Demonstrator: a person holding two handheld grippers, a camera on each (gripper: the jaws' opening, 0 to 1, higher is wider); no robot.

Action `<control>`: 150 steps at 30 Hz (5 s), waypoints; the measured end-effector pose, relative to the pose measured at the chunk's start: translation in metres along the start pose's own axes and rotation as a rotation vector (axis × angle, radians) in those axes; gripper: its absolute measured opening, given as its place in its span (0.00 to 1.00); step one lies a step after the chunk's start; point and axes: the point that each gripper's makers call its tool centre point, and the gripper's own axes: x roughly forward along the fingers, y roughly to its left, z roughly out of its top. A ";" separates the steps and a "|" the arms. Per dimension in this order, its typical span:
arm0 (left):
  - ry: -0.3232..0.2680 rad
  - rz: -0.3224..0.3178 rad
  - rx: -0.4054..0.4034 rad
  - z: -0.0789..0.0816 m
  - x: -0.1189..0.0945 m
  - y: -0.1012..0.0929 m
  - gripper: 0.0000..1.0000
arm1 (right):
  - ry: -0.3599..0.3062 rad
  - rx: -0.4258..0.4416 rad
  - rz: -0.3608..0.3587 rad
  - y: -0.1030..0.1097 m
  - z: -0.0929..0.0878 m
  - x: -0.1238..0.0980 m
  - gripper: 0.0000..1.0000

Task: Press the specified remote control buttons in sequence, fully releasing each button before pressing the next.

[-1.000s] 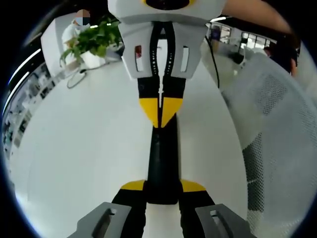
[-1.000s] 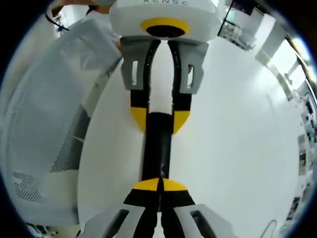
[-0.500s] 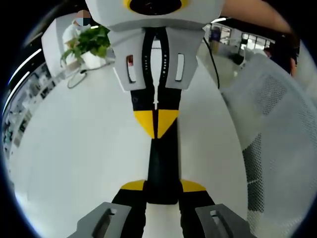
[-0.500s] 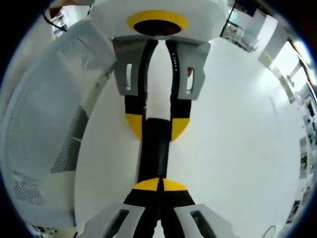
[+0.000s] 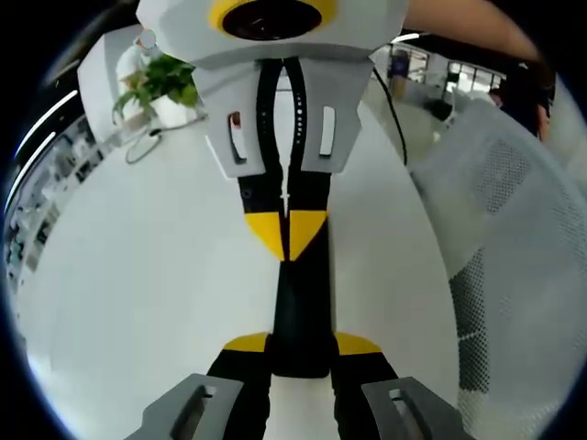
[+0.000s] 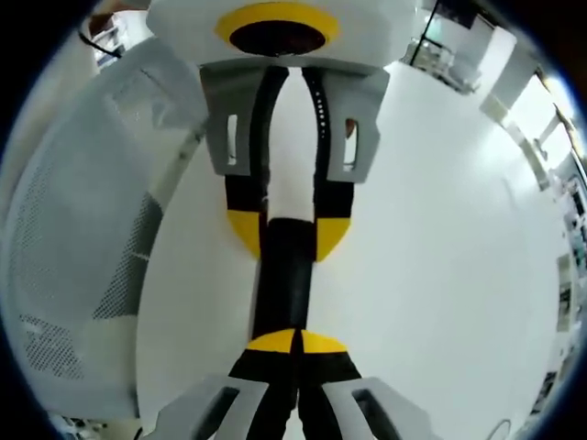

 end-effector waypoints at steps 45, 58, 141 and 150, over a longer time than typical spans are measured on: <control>-0.016 0.008 0.001 0.000 0.000 0.002 0.23 | -0.004 0.000 -0.029 -0.003 -0.006 -0.008 0.00; -0.016 0.002 0.001 0.000 0.000 0.001 0.23 | 0.000 -0.040 -0.015 0.012 0.000 -0.010 0.00; -0.019 0.015 0.007 0.001 0.001 0.001 0.23 | -0.019 -0.030 -0.094 0.024 0.003 -0.009 0.00; -0.022 0.018 0.005 0.001 0.000 0.002 0.23 | -0.023 -0.013 -0.092 0.024 0.004 -0.005 0.00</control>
